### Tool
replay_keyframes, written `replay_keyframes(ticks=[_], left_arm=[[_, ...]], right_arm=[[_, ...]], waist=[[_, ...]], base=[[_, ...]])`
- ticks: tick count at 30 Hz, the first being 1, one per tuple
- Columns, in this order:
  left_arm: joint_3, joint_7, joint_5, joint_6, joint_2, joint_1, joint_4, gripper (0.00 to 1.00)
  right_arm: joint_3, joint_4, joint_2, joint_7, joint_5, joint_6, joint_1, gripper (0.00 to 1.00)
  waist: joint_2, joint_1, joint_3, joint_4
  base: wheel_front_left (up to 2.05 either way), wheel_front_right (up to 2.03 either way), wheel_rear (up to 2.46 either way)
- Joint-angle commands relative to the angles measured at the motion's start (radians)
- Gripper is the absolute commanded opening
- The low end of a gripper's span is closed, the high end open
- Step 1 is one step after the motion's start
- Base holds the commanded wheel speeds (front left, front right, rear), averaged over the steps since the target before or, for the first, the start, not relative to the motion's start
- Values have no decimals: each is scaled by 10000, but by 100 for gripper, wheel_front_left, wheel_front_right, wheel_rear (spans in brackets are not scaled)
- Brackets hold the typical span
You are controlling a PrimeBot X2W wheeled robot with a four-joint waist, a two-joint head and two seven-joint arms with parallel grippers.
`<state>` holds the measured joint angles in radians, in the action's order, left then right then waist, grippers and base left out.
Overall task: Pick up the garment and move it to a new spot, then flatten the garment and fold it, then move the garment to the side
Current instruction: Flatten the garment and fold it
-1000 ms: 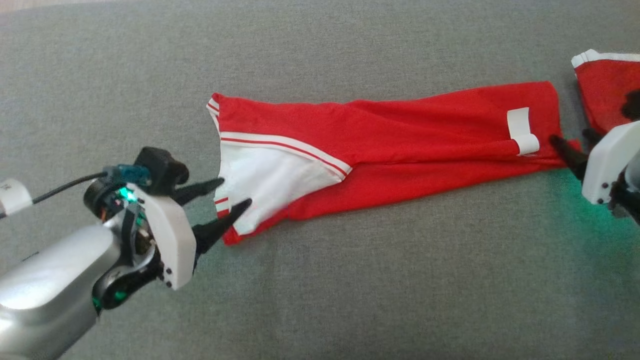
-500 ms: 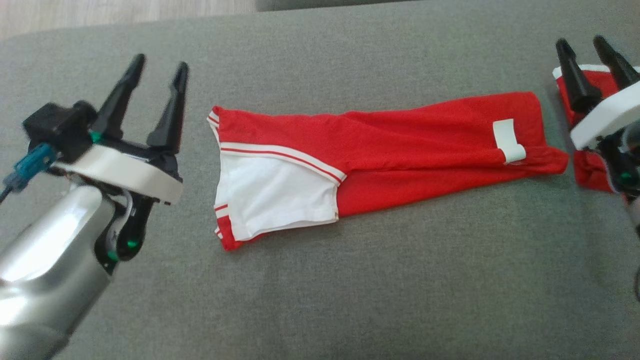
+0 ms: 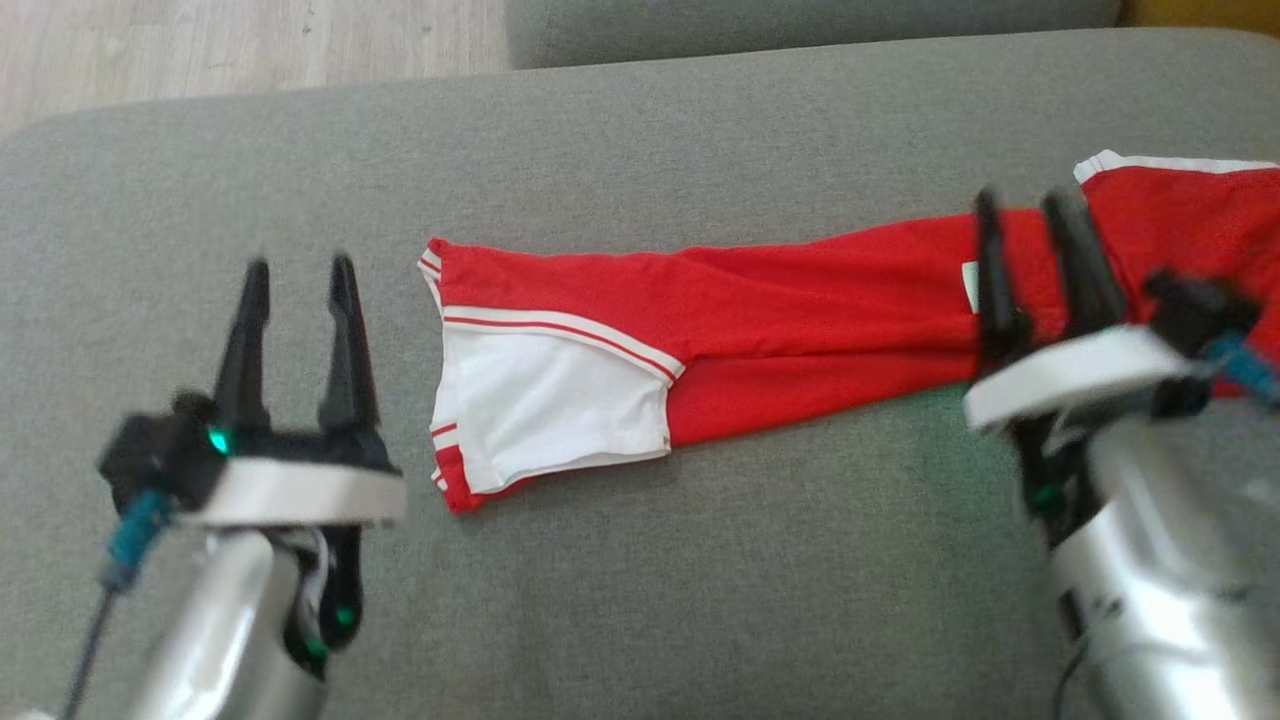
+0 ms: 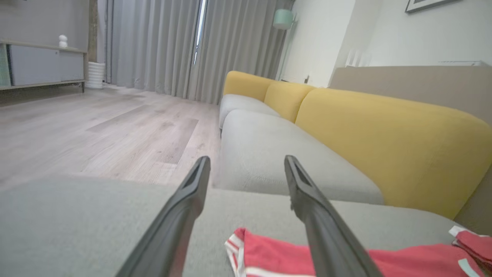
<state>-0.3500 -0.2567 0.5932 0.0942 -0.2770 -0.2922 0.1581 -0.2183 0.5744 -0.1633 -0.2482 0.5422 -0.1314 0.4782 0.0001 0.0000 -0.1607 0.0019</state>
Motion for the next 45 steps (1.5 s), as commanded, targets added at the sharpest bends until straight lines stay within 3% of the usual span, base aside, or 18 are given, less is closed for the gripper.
replay_keyframes(ticks=[1, 6, 11, 21, 24, 38, 39, 41, 45], left_arm=[[526, -49, -292, -100, -109, -254, -226, 100], [1319, -50, -1400, -751, 867, 534, 2, 100], [1832, -50, -2132, -1457, 1378, 675, 205, 100], [2123, -50, -2817, -2096, 1918, 349, 471, 100], [2060, -51, -2906, -2165, 2011, 258, 492, 100], [2194, -51, -2971, -2244, 2150, -94, 521, 100], [2192, -51, -2957, -2245, 2156, -125, 514, 100], [2167, -51, -2940, -2246, 2165, -182, 514, 100], [2181, -51, -2923, -2247, 2174, -191, 547, 100]], right_arm=[[-15, -438, 155, -129, -276, 7, -2, 100], [547, -852, 814, -133, -1419, 7, -826, 100], [1098, -768, 948, -128, -2042, 7, -794, 100], [4707, 1443, 1069, 745, -4190, 7, 304, 100], [5333, 2077, 1112, 862, -4592, 7, 580, 100], [4745, 4355, 1129, 833, -4378, 7, 1475, 100], [4706, 4455, 1129, 827, -4362, 7, 1529, 76], [4682, 4614, 1129, 776, -4350, 7, 1607, 0], [4651, 4766, 1129, 660, -4358, 7, 1711, 0]], waist=[[-1, 0, 17, -14], [-1, 0, 76, -59], [-1, 0, -38, -29], [-1, 0, -659, 188], [-1, 0, -812, 274], [-1, 0, -1149, 337], [-1, 0, -1155, 337], [-1, 0, -1120, 342], [-1, 0, -924, 335]], base=[[0, 0, 0], [0, 0, 0], [0, 0, 0], [0, 0, 0], [0, 0, 0], [0, 0, 0], [0, 0, 0], [0, 0, 0], [0, 0, 0]])
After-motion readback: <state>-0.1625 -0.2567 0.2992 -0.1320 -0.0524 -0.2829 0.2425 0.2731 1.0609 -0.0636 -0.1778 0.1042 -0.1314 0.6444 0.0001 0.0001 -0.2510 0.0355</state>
